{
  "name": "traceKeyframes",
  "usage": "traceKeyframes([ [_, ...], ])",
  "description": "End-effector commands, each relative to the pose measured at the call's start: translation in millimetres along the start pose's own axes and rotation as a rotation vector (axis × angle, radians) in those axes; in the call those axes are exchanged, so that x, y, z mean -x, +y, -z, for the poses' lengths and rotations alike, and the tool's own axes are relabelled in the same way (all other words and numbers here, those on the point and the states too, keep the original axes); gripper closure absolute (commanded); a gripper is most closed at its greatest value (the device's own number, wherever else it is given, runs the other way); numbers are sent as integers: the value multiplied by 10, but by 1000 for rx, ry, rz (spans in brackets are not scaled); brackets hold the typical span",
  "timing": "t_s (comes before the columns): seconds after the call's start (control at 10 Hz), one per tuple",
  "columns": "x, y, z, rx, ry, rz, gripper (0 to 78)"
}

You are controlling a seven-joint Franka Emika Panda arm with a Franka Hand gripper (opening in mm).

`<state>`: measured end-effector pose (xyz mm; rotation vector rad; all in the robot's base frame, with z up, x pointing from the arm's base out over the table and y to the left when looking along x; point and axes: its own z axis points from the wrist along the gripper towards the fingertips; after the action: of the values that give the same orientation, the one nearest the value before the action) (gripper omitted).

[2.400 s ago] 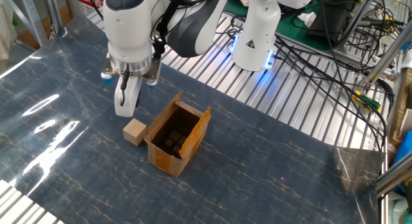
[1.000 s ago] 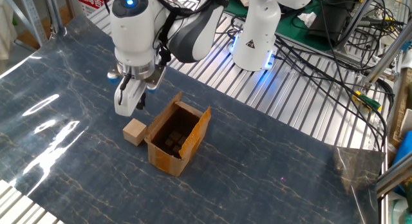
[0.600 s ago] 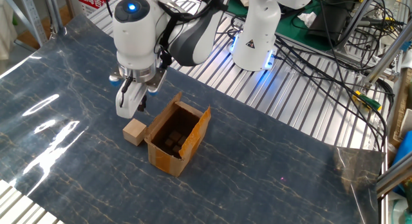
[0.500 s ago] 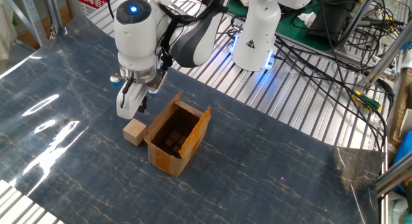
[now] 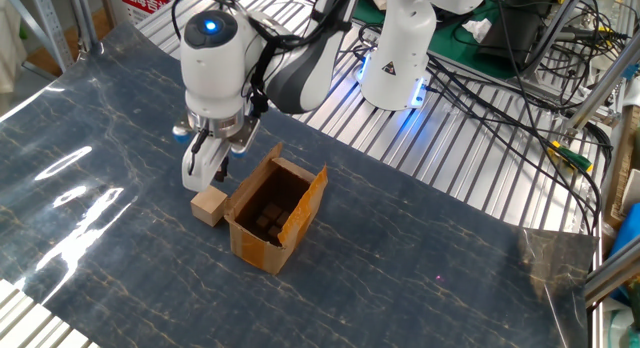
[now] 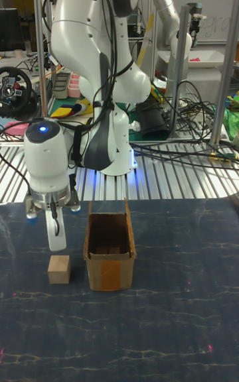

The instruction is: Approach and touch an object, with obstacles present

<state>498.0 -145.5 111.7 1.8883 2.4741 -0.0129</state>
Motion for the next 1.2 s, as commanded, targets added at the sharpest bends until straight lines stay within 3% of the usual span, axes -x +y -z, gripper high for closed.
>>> traceKeyframes([
  [0.1, 5, -15, -42, 7, -1, 1, 776],
  [0.6, 7, -23, -164, 25, -9, 6, 776],
  [1.2, 18, 30, -183, 43, -8, 6, 776],
])
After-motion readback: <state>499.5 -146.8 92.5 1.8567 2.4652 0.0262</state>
